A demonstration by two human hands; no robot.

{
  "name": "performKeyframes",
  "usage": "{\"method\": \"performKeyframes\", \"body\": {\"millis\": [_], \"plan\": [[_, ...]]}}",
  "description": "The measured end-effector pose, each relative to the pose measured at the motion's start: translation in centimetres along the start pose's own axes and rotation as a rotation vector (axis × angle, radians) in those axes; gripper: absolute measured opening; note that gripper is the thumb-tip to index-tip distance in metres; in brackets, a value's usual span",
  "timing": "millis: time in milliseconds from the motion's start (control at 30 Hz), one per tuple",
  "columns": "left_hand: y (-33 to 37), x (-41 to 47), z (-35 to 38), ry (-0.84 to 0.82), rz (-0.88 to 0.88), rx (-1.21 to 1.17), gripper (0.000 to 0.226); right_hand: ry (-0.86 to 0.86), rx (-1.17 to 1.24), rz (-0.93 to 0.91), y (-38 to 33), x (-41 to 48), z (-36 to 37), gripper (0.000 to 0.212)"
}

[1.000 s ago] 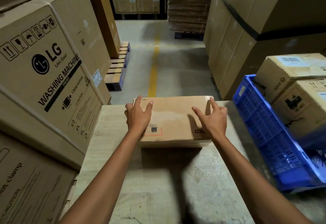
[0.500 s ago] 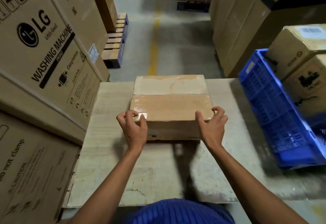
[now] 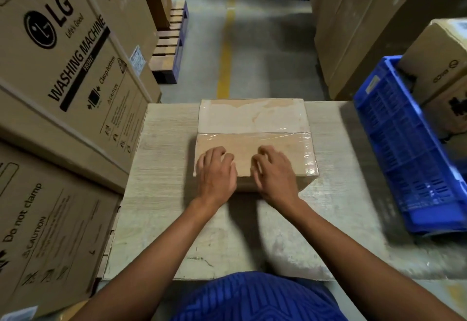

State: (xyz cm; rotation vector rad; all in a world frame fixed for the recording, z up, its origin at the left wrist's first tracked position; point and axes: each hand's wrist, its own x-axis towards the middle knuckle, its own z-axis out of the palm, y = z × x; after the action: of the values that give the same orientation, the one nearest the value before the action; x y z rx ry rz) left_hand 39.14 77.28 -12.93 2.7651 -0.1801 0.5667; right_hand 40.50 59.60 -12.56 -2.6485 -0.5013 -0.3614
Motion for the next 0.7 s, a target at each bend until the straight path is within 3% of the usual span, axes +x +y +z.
{"method": "performKeyframes", "body": {"millis": [333, 400, 500, 600, 700], "plan": [[-1.2, 3.5, -0.6, -0.136, 0.069, -0.026, 0.013, -0.101, -0.231, 0.019, -1.6, 3.7, 0.8, 0.028], [-1.8, 5.0, -0.4, -0.260, 0.030, -0.023, 0.031, -0.218, -0.198, -0.020, -1.6, 4.9, 1.4, 0.037], [-1.9, 6.0, -0.3, -0.456, -0.036, 0.080, 0.060, -0.459, -0.172, -0.013, -1.6, 5.6, 1.8, 0.072], [-1.6, 6.2, -0.1, -0.483, -0.030, 0.177, 0.059, -0.485, -0.194, -0.027, -1.4, 5.7, 1.4, 0.077], [-1.4, 7.6, -0.3, -0.403, -0.003, 0.214, 0.042, -0.454, -0.238, -0.071, -1.4, 7.6, 0.3, 0.068]]}}
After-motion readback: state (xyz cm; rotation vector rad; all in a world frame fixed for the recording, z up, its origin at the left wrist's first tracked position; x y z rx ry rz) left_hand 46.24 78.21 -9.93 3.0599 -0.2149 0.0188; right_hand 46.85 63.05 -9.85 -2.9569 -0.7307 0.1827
